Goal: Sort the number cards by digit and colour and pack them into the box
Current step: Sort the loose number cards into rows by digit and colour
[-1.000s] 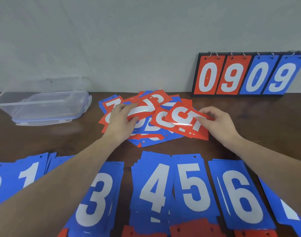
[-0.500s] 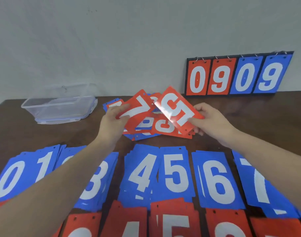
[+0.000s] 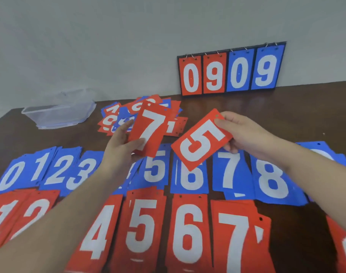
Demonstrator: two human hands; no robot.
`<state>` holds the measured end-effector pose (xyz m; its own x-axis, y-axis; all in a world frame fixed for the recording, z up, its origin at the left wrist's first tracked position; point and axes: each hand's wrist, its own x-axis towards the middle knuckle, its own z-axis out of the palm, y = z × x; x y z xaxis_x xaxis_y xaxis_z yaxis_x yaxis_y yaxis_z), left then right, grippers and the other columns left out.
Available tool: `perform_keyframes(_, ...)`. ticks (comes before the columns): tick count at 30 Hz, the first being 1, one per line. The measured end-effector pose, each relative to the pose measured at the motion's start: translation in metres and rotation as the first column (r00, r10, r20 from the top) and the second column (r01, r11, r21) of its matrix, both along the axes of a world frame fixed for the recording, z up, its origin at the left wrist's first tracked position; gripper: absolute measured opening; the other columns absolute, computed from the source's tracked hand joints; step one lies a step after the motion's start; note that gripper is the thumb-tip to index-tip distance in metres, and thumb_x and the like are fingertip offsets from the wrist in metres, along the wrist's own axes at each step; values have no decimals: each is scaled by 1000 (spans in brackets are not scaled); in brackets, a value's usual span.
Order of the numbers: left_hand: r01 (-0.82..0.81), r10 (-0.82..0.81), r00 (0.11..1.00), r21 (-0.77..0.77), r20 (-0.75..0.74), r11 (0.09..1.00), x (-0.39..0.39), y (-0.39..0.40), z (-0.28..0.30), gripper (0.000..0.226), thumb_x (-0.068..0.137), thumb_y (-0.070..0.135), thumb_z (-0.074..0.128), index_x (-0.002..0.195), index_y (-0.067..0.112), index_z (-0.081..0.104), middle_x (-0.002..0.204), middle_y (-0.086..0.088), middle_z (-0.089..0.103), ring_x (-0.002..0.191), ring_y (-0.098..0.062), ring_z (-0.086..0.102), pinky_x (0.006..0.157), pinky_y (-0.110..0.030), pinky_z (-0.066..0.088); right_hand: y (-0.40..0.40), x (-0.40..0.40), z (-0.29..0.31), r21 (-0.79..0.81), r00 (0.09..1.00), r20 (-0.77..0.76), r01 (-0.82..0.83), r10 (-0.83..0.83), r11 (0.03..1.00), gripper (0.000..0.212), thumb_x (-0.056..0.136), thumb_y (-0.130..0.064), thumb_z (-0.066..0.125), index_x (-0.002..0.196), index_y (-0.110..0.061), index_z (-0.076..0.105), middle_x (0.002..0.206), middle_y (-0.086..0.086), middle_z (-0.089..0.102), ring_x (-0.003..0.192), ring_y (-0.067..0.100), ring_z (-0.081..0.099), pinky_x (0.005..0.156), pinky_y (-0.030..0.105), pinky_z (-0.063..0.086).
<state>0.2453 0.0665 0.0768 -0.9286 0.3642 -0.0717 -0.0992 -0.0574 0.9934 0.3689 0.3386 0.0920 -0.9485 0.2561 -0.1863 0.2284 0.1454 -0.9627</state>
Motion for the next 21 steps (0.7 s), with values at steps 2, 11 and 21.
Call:
perform_keyframes(2,19,-19,1000,-26,7,999,17,3,2,41,96,-4,56,125,24,61,111,1,75,99,-21,73,77,-35,61,5,11,-1,-9,1000,-3,-11,11,1000,21,107,-37,47,112,-22,62,66,1,65,51,14,55,46,24,42)
perform_keyframes(11,-248,253,964,-66,86,967,81,-40,5,26,96,-2,48,111,15,62,99,-4,75,86,-20,73,77,-39,59,2,26,-3,21,983,19,-184,183,983,24,98,-18,64,120,-24,60,71,0,68,53,10,48,51,23,38)
perform_keyframes(21,-365,373,926,-115,61,924,113,-130,6,34,95,-8,49,116,18,55,99,-4,77,90,-27,75,81,-49,60,-73,-6,-9,131,929,120,-365,351,922,21,98,-25,64,117,-32,63,83,3,66,55,10,41,53,25,38)
